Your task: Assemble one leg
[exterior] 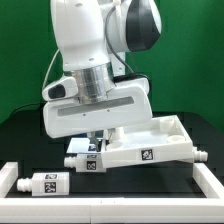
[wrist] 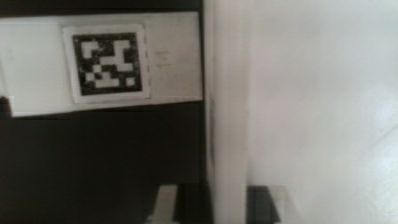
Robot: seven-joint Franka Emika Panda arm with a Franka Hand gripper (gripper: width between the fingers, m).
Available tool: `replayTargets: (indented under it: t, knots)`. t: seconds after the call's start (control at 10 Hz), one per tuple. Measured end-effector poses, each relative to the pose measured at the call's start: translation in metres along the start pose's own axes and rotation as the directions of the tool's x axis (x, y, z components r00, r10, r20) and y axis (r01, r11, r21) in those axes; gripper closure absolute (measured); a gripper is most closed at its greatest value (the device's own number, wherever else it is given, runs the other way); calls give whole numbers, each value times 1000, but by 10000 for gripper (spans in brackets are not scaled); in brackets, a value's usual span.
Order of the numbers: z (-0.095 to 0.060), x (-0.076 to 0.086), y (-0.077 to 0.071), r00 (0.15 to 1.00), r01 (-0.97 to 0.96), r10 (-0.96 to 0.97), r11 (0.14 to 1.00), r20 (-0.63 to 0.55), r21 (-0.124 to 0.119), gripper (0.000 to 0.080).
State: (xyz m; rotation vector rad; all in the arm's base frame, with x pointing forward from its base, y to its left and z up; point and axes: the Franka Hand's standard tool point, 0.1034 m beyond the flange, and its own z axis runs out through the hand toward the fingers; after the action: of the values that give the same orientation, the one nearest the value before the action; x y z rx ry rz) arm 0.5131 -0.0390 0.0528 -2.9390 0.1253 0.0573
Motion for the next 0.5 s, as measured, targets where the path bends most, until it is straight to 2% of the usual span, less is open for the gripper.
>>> replayTargets:
  t: [0.2, 0.3, 0.4, 0.5]
  knots:
    - [0, 1, -2, 1000, -1, 1, 1000, 5, -1, 745]
    - [-3, 17, -13, 1000, 17, -17, 1000, 11, -7, 745]
    - [-3, 41, -27, 998, 65, -65, 998, -5, -22, 745]
    - [1, 57, -39, 994, 108, -109, 994, -16, -33, 745]
